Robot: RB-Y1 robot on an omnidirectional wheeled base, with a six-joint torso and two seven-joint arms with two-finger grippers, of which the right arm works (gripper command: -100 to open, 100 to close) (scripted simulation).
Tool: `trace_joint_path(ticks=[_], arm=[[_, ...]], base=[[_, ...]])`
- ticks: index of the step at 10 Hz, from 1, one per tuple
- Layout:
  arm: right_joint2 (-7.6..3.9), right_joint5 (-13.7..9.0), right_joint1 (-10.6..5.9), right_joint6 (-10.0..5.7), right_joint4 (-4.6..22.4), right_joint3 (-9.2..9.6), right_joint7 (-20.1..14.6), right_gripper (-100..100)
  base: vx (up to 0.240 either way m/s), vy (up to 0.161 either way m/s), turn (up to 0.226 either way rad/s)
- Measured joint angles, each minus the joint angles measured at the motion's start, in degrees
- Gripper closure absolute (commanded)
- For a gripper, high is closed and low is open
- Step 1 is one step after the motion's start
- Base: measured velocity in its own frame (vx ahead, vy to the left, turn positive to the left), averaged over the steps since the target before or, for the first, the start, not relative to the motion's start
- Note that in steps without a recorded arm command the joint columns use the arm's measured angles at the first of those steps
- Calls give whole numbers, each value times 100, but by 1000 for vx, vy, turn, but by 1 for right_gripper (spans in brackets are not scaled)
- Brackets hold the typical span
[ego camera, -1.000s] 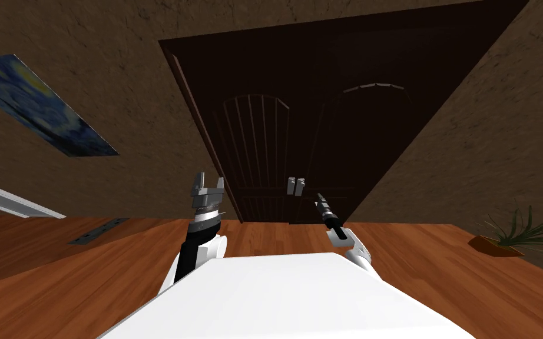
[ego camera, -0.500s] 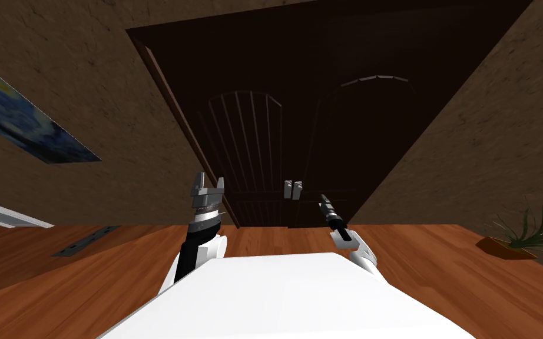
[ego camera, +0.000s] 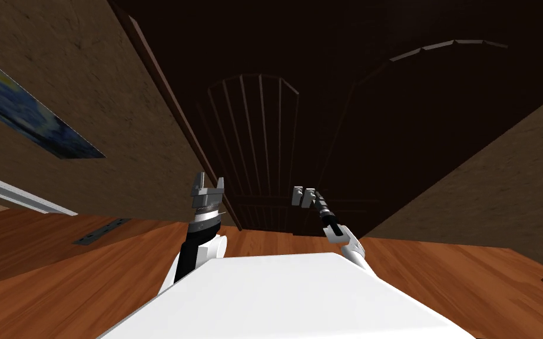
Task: Pull the door open
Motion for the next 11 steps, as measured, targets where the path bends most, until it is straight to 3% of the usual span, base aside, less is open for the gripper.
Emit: trace_joint_path(ticks=[5, 6, 8, 11], arm=[[-10, -2, 10, 7, 0, -14, -1, 100], [-8, -1, 12, 7, 2, -11, -1, -100], [-58, -9, 125, 18, -11, -84, -15, -100], [-132, 1, 160, 57, -23, -81, -86, -100]], base=[[-20, -10, -1], [-103, -46, -116], [-168, -73, -74], [-198, 28, 22]])
